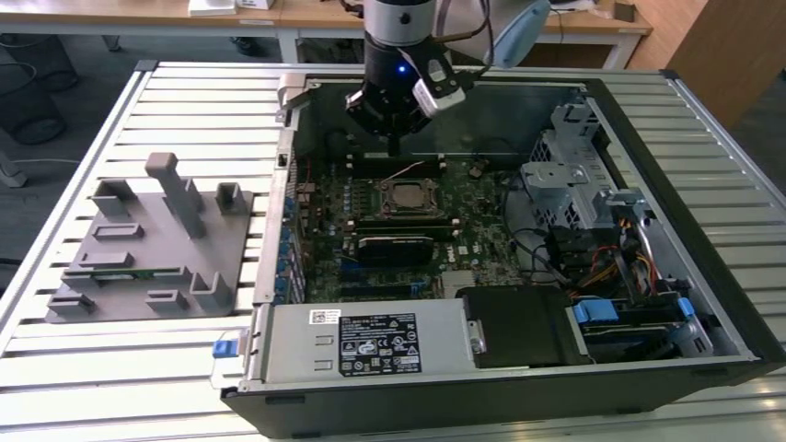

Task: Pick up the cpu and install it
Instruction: 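Install the first cpu locking lever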

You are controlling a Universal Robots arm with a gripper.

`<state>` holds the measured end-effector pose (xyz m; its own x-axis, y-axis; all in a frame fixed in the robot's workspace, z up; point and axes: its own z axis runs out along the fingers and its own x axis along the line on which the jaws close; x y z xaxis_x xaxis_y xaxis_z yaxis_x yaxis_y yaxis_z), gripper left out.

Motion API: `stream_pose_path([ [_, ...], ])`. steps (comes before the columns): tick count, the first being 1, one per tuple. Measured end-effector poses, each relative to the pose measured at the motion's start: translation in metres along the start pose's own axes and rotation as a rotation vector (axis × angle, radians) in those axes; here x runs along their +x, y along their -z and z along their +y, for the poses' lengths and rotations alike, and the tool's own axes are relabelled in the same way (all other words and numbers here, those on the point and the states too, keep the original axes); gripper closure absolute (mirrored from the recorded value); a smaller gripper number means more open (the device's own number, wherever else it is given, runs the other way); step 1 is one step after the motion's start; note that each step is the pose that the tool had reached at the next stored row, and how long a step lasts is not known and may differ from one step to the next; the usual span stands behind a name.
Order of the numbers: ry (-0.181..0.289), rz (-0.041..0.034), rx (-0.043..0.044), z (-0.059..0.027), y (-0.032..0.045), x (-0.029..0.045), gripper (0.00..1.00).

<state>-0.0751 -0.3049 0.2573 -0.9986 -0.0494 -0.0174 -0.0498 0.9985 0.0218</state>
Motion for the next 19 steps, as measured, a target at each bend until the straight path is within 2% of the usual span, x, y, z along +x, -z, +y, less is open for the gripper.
stream_pose_path([
  [2, 0.0, -0.0012, -0.0183, -0.0009, -0.0013, -0.0001, 0.89],
  [3, 0.0, -0.0015, -0.0217, -0.0014, -0.0021, -0.0001, 0.89],
  [8, 0.0, -0.0012, -0.0197, -0.0018, -0.0055, -0.0017, 0.89],
  [19, -0.014, -0.0017, -0.019, -0.0018, -0.0204, -0.0136, 0.89],
])
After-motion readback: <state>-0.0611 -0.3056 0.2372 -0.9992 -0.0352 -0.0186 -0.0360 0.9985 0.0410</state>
